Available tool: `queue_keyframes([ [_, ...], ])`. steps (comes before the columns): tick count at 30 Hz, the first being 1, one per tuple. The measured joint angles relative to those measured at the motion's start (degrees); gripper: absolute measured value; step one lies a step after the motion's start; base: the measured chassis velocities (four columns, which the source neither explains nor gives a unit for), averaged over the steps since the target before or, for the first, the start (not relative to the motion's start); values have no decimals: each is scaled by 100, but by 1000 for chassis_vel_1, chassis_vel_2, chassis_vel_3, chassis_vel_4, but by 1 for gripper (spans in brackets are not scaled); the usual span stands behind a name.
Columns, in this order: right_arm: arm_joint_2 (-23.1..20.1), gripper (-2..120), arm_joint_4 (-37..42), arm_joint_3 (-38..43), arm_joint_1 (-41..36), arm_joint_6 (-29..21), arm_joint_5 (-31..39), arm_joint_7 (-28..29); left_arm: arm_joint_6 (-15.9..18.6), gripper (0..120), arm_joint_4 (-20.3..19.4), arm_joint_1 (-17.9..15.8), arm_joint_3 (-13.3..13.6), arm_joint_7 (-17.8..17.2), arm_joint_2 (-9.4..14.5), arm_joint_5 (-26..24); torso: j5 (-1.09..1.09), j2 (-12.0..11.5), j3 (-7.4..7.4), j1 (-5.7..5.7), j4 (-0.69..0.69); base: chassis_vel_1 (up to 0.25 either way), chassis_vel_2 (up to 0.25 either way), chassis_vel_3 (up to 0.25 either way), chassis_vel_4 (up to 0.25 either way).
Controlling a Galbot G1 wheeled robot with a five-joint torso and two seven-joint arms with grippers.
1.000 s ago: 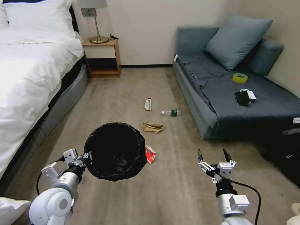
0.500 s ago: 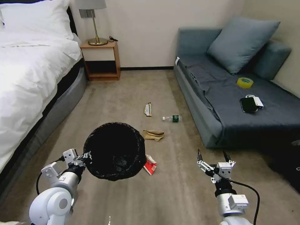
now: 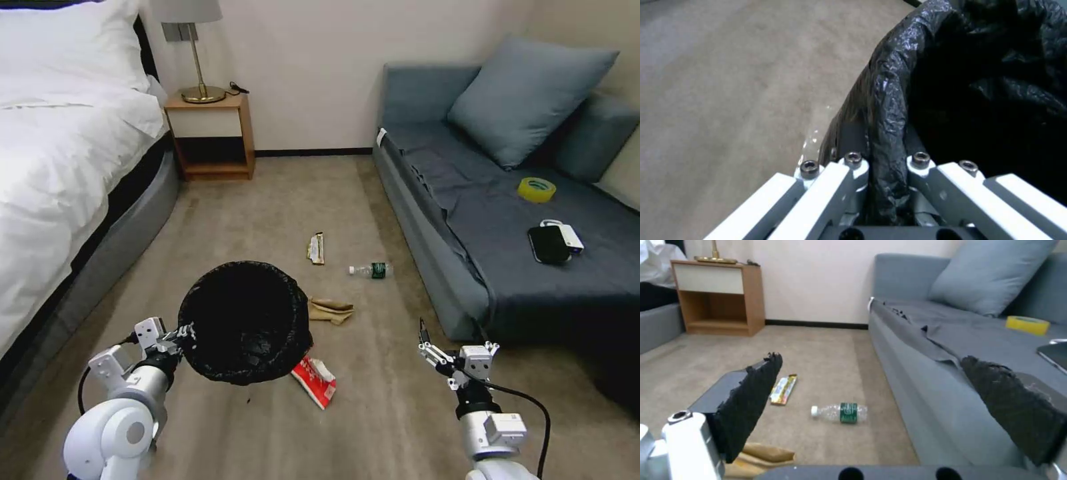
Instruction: Pick up the trash bin, then pick up the garbage on the floor and place it into the trash bin.
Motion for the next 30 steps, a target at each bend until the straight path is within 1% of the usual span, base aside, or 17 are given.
queue_keyframes([
  [4,-19,100,-82,-40,18,149,-20,-19,-9,4,1,-1,-4,-1,-3,-4,0,0,1,1,-1,-135,138,127,-128],
  [8,-49,100,-122,-76,21,194,-41,-48,-9,4,0,7,-22,0,-3,9,0,0,1,1,-1,-44,23,47,-40],
  [10,-172,100,-175,-250,46,167,-22,-77,-9,4,20,19,-97,41,23,174,0,0,0,0,-1,0,0,0,0],
  [12,-233,100,-183,-328,66,113,9,-76,-8,4,32,23,-130,70,39,238,0,0,0,0,-1,0,0,0,0],
  [15,-594,100,-191,-712,218,-329,274,-32,14,4,65,50,-312,153,119,386,0,0,0,0,-1,0,0,0,0],
  [16,-594,100,-191,-712,218,-329,274,-32,14,4,65,50,-312,153,119,386,0,0,0,0,-1,0,0,0,0],
  [17,-796,100,-236,-920,338,-547,455,38,20,4,83,74,-398,198,155,401,0,0,0,0,0,0,0,0,0],
  [20,-1181,100,-398,-1289,624,-921,844,172,30,4,99,140,-559,335,190,404,0,0,0,0,0,0,0,0,0],
  [21,-1181,100,-398,-1289,624,-921,844,172,30,4,99,140,-559,335,190,404,0,0,0,0,0,0,0,0,0],
  [22,-1294,100,-464,-1408,716,-1001,958,205,32,4,101,157,-593,369,195,407,1,0,0,0,0,0,0,0,0],
  [25,-1905,100,-836,-1911,1170,-1264,1465,344,37,4,103,231,-711,479,188,421,1,0,0,0,0,0,0,0,0],
  [26,-1905,100,-836,-1911,1170,-1264,1465,344,37,4,103,231,-711,479,188,421,1,0,0,0,0,0,0,0,0],
  [27,-2206,100,-999,-2096,1367,-1338,1658,369,43,4,89,260,-755,506,173,423,2,0,0,1,0,0,0,0,0],
  [29,-2611,100,-1188,-2391,1656,-1500,2050,410,57,4,61,287,-805,558,153,431,1,-1,0,1,0,0,0,0,0],
  [30,-2611,100,-1188,-2391,1656,-1500,2050,410,57,4,61,287,-805,558,153,431,1,-1,0,1,0,0,0,0,0],
])
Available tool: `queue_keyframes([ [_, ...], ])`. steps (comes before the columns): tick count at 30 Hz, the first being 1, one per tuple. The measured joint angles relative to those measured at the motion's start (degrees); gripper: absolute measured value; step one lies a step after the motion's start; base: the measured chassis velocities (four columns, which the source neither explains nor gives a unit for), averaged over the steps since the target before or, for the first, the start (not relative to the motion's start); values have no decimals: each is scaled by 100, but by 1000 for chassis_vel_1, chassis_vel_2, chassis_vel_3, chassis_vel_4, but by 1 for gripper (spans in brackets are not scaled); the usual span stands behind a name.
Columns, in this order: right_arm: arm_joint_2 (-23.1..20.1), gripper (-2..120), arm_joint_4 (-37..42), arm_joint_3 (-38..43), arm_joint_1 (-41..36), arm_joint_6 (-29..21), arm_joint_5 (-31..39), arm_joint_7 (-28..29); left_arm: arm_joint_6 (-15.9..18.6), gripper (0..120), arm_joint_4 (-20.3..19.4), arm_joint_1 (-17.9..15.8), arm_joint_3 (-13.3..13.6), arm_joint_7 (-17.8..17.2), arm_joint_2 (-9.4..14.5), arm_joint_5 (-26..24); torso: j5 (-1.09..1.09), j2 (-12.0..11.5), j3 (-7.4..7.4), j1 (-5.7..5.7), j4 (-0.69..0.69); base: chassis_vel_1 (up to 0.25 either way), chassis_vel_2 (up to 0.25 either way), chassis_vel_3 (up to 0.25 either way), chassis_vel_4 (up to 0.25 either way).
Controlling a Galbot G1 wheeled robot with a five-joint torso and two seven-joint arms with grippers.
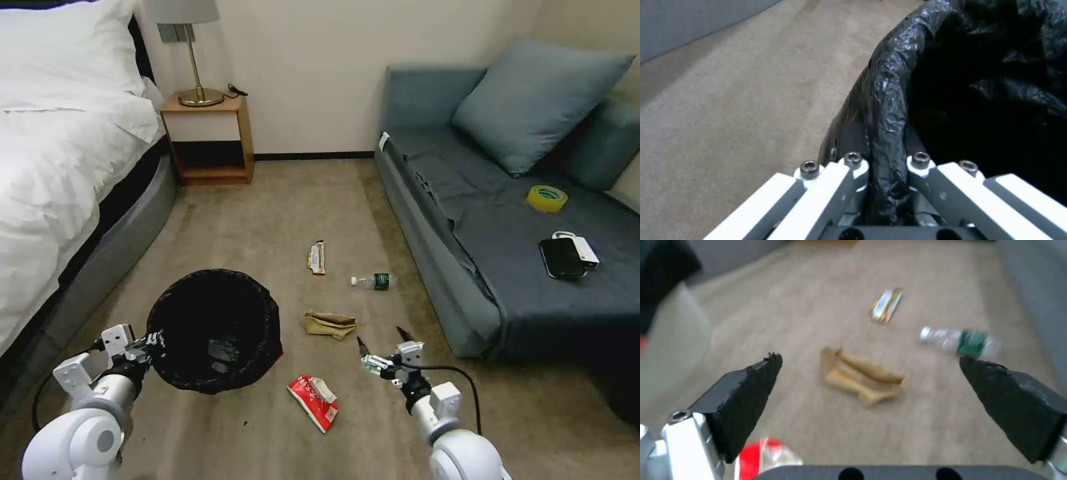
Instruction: Pick up the trash bin, then pick up the garbage on the floor and place it into the trash bin.
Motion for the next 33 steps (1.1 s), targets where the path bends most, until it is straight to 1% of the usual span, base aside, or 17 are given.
queue_keyframes([
  [2,-398,100,-231,-435,416,-188,451,68,6,4,-4,9,-62,41,-19,24,-1,0,0,0,-1,0,0,0,0],
  [4,-607,100,-415,-820,822,-359,783,90,12,4,-3,13,-133,76,-36,38,-1,0,0,0,-1,0,0,0,0],
  [6,-634,100,-453,-897,901,-391,843,95,13,4,-4,13,-144,82,-39,38,0,0,0,0,0,0,0,0,0],
  [7,-748,100,-600,-1222,1275,-576,1133,110,16,4,-4,20,-204,114,-51,46,0,0,0,0,-1,0,0,0,0],
  [8,-786,100,-683,-1410,1482,-685,1282,122,17,4,-3,26,-242,128,-60,46,-1,0,0,0,0,0,0,0,0],
  [11,-795,100,-713,-1473,1549,-717,1331,124,17,4,-3,27,-246,129,-61,46,-2,0,0,0,0,0,0,0,0],
  [12,-852,100,-1015,-2050,2119,-1139,1856,125,18,4,13,48,-361,169,-85,41,0,0,0,0,0,0,0,0,0],
  [13,-854,100,-1094,-2178,2244,-1262,1988,104,18,4,18,50,-385,179,-90,38,-1,0,0,0,1,0,0,0,0],
  [14,-854,100,-1094,-2178,2244,-1262,1988,104,18,4,18,50,-385,179,-90,38,-1,0,0,0,1,0,0,0,0],
  [16,-855,100,-1325,-2543,2572,-1619,2360,-9,18,4,42,63,-477,209,-102,11,-1,0,0,0,0,0,0,0,0],
  [18,-855,100,-1392,-2645,2660,-1702,2465,-23,17,4,48,66,-506,220,-104,3,-1,0,0,0,0,0,0,0,0],
  [20,-844,100,-1559,-2900,2880,-1951,2744,-93,8,4,78,75,-590,254,-107,-21,-1,0,0,0,0,0,0,0,0],
  [22,-834,100,-1593,-2938,2918,-2002,2784,-120,7,4,85,77,-601,260,-107,-25,-2,0,0,0,0,0,0,0,0],
  [26,-632,100,-2014,-3347,3379,-2331,2932,-242,-22,4,182,84,-703,318,-93,-67,-1,0,0,0,0,0,0,0,0],
  [29,-548,100,-2194,-3559,3596,-2461,2942,-284,-26,4,221,80,-737,330,-71,-112,0,0,0,0,0,0,0,0,0],
  [32,-523,100,-2285,-3684,3743,-2558,2937,-378,-32,4,252,74,-770,350,-54,-137,0,0,0,0,0,0,0,0,0],
  [33,-520,100,-2353,-3795,3880,-2663,2913,-495,-39,4,283,69,-805,367,-38,-164,-2,0,0,0,1,0,0,0,0],
])
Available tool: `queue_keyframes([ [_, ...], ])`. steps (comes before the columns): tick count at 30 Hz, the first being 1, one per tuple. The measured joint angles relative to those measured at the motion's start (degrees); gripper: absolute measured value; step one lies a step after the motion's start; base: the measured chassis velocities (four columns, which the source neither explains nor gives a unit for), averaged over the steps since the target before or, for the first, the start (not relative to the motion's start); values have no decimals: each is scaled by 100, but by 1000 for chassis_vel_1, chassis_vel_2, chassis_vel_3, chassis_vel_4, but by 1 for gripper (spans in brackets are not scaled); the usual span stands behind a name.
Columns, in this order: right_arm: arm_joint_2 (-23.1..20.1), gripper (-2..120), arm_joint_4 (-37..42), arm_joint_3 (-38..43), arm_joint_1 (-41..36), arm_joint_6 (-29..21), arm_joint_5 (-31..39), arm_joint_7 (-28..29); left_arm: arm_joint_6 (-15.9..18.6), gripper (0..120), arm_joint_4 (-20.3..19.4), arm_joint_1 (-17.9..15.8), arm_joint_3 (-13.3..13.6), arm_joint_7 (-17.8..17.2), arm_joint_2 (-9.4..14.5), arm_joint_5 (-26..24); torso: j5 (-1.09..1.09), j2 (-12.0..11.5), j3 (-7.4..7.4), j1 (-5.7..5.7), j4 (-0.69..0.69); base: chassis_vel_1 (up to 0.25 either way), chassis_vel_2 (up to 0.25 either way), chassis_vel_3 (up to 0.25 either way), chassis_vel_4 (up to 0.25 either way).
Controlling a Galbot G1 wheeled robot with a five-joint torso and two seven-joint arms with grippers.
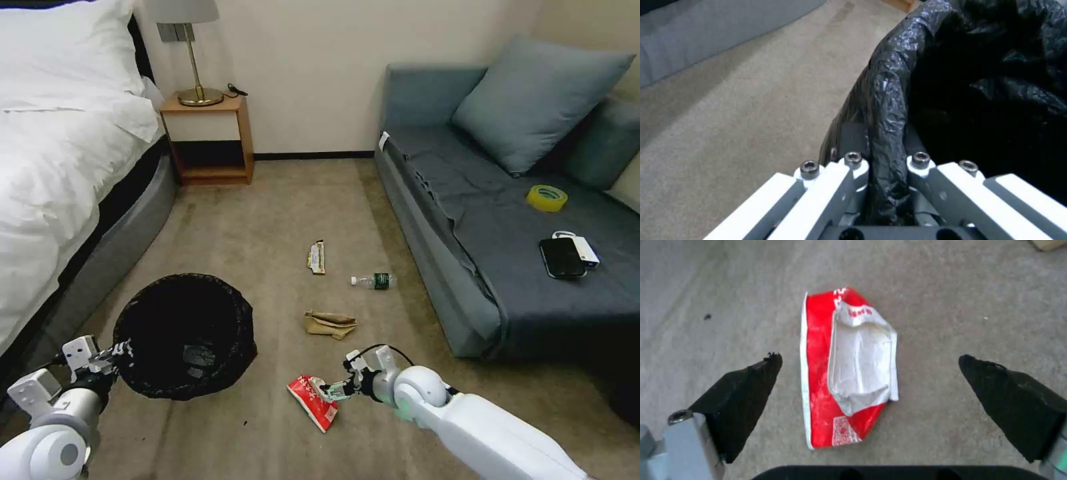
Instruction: Pick up the trash bin, then pick up the garbage on the floor and place it into the trash bin.
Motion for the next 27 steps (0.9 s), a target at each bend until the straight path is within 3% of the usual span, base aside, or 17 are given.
queue_keyframes([
  [12,217,100,-372,-560,379,-213,28,-322,-68,4,260,-34,-134,112,130,-127,1,0,0,0,-1,0,0,0,0],
  [27,661,100,-967,-574,303,-54,-507,-503,-77,4,258,-14,-167,152,219,-258,1,0,0,0,-1,0,0,0,0],
])
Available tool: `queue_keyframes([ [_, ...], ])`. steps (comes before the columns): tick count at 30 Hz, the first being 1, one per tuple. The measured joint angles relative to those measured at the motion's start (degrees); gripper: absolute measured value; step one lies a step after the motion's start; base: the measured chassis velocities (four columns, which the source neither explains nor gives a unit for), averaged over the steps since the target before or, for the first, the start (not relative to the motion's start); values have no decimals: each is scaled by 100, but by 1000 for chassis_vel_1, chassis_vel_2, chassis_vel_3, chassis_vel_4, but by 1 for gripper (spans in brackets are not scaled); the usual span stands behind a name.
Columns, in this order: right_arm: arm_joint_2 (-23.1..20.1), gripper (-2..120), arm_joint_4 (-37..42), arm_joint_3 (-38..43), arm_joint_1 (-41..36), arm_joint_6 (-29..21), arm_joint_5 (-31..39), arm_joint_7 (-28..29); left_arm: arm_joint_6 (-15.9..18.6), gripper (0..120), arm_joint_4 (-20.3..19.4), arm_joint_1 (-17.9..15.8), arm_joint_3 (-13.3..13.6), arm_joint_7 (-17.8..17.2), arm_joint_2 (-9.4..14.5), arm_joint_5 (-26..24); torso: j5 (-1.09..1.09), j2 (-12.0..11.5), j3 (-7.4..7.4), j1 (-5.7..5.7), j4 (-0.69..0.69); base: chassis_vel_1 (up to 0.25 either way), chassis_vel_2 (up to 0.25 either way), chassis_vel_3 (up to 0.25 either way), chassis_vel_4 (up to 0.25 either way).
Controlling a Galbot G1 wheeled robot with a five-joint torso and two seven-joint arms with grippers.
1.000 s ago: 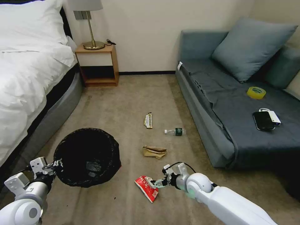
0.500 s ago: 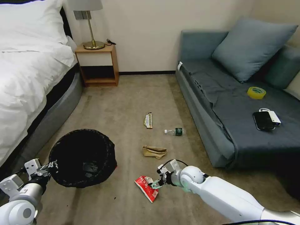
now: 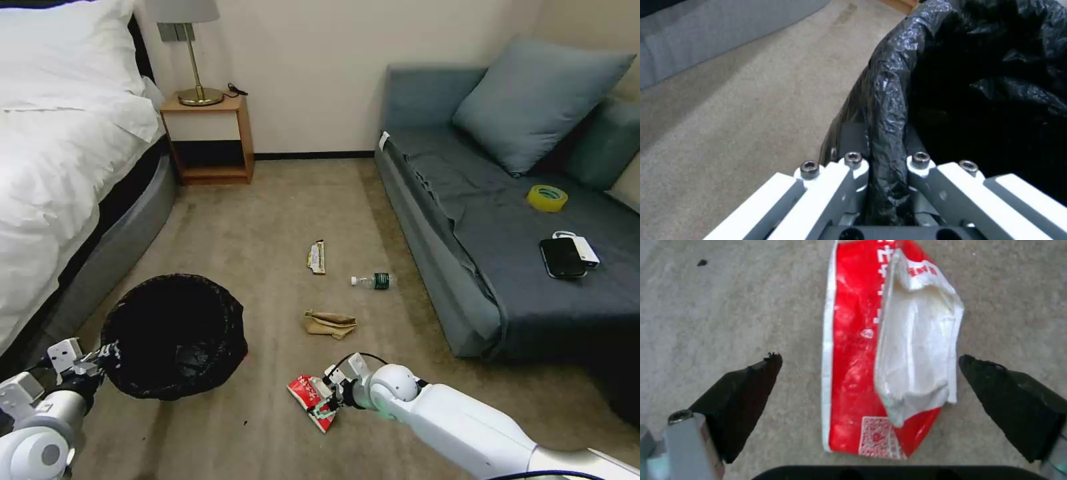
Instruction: Pick up the trash bin, then pick up the garbage on the floor and place it into the trash bin.
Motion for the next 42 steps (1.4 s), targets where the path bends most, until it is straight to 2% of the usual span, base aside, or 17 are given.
queue_keyframes([
  [6,72,99,-200,28,0,43,-214,-97,-22,4,38,-6,-7,20,27,-2,0,0,0,0,0,0,0,0,0],
  [8,66,96,-219,38,-13,53,-287,-126,-37,4,57,-8,-18,28,36,-4,0,0,0,0,0,0,0,0,0],
  [12,78,79,-268,57,-55,69,-415,-163,-59,4,90,-15,-24,54,40,-2,0,0,0,0,0,0,0,0,0],
  [13,78,79,-268,57,-55,69,-415,-163,-59,4,90,-15,-24,54,40,-2,0,0,0,0,0,0,0,0,0],
  [15,101,70,-292,59,-60,70,-440,-164,-68,4,98,-19,-22,61,39,3,0,0,0,0,0,0,0,0,0],
  [17,144,59,-345,66,-65,87,-469,-164,-81,4,101,-17,-20,83,35,14,0,0,0,0,0,0,0,0,0],
  [20,159,54,-363,68,-68,93,-485,-163,-86,4,101,-12,-23,94,33,16,0,0,0,0,0,0,0,0,0],
  [21,173,45,-388,71,-75,112,-515,-163,-97,4,101,-3,-32,106,27,21,0,0,0,0,0,0,0,0,0],
  [23,177,42,-399,71,-82,121,-534,-163,-107,4,105,4,-43,120,21,27,0,0,0,0,0,0,0,0,0],
  [26,175,28,-404,71,-90,137,-561,-162,-123,4,108,15,-53,132,2,35,0,0,0,0,0,0,0,0,0],
  [28,172,25,-404,71,-92,140,-566,-162,-124,4,108,16,-52,132,-2,36,0,0,0,0,0,0,0,0,0],
  [32,150,4,-393,82,-103,157,-580,-162,-126,4,107,16,-42,132,-20,49,0,0,0,0,0,0,0,0,0],
  [35,133,0,-371,102,-105,166,-582,-163,-126,4,104,13,-26,132,-23,56,1,0,0,0,0,0,0,0,0],
  [42,38,0,-241,383,-119,302,-688,-34,-111,4,98,-25,58,111,-20,66,2,0,0,0,0,0,0,0,0],
])
